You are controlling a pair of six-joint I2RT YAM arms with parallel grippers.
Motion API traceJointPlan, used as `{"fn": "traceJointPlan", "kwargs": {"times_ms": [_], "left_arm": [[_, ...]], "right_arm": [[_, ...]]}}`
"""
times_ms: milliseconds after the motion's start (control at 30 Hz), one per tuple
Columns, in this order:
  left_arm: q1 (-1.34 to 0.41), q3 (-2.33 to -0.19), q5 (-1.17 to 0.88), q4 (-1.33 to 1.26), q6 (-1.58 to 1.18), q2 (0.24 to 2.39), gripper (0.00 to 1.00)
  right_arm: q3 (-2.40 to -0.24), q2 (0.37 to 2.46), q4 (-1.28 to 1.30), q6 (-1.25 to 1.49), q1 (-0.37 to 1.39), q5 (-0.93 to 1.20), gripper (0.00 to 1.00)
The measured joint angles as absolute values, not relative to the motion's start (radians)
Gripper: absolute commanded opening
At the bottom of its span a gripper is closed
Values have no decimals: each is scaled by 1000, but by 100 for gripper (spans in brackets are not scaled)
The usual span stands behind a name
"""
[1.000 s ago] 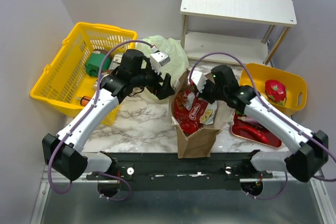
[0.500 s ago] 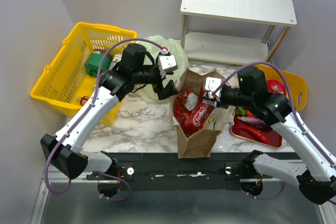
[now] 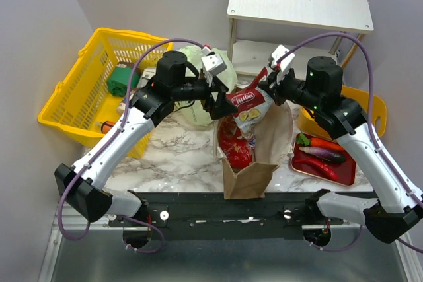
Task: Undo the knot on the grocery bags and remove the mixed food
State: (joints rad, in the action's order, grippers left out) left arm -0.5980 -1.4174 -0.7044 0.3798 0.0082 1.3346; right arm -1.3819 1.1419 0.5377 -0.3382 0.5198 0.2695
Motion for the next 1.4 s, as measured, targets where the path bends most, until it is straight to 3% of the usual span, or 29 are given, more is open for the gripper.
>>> {"fn": "traceJointPlan", "kwargs": {"times_ms": [167, 233, 267, 333, 367, 400, 467, 633, 667, 733, 767, 800, 1100, 1400], "left_arm": [[-598, -1411, -728, 304, -125, 1391, 98], [-598, -1411, -735, 277, -169, 1418, 88], [-598, -1411, -735, 268, -181, 1428, 72], [-598, -1411, -736, 257, -202, 1454, 51], [-598, -1413, -742, 256, -201, 1465, 24], [-598, -1418, -749, 257, -198, 1477, 12], [-598, -1435, -765, 262, -178, 1495, 0], [-598, -1487, -799, 307, -96, 1506, 0], [-598, -1507, -804, 324, -71, 1505, 0], [-598, -1540, -806, 343, -28, 1505, 0], [-598, -1556, -806, 348, -14, 1505, 0], [-598, -1583, -807, 363, 8, 1505, 0], [-595, -1895, -765, 386, 124, 1514, 0], [-598, -2333, -551, 178, 270, 1725, 0]], "right_arm": [[-1398, 1158, 505, -295, 520, 231, 0], [-1398, 1163, 496, -274, 520, 217, 0], [-1399, 1166, 492, -260, 519, 215, 0], [-1398, 1169, 484, -234, 520, 213, 0], [-1399, 1171, 483, -225, 519, 212, 0], [-1398, 1172, 481, -216, 519, 210, 0], [-1399, 1176, 480, -206, 516, 205, 0], [-1407, 1178, 480, -192, 491, 204, 4], [-1415, 1178, 482, -189, 484, 209, 32], [-1444, 1178, 495, -180, 467, 230, 56], [-1453, 1177, 497, -169, 448, 232, 75], [-1470, 1176, 504, -167, 416, 233, 78], [-1561, 1152, 542, -33, 36, 169, 82], [-1452, 1041, 518, -21, 18, 250, 84]]}}
